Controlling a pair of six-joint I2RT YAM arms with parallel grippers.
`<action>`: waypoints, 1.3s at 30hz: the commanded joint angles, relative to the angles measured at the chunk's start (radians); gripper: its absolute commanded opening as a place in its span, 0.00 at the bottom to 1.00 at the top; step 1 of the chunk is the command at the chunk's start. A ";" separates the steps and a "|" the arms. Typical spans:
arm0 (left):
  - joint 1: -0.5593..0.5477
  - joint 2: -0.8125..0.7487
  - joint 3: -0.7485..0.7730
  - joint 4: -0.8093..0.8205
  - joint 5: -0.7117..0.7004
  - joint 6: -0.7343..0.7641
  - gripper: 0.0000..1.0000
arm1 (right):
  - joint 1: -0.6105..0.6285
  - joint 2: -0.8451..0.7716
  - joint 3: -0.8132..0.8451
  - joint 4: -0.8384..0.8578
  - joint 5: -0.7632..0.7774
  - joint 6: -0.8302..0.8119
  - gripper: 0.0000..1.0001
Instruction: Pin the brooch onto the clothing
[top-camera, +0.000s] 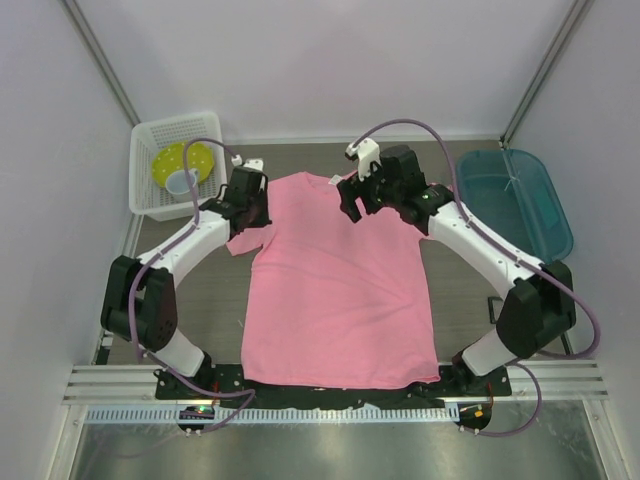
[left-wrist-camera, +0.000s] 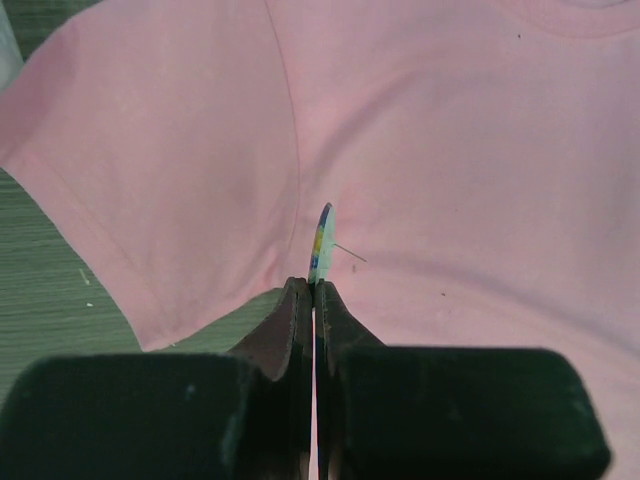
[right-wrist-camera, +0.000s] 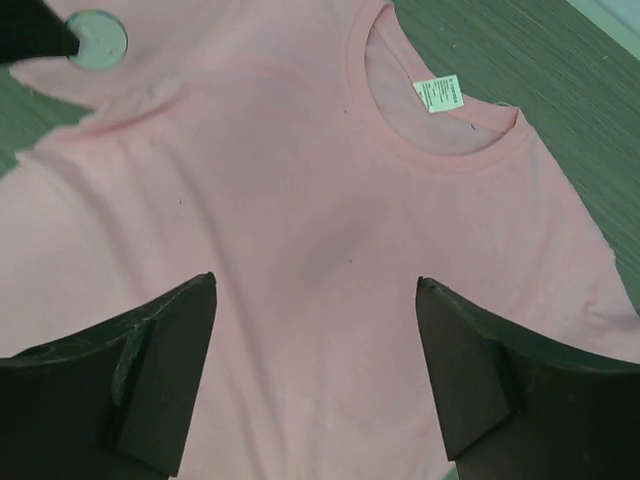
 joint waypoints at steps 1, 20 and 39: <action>0.001 -0.042 0.024 0.060 -0.083 -0.004 0.00 | 0.004 0.189 0.153 0.146 0.025 0.267 0.79; 0.014 -0.043 -0.040 0.061 -0.139 -0.083 0.00 | 0.213 0.762 0.748 -0.049 0.456 0.621 0.53; 0.015 -0.009 -0.036 0.072 -0.142 -0.090 0.00 | 0.210 0.960 0.851 -0.022 0.478 0.585 0.47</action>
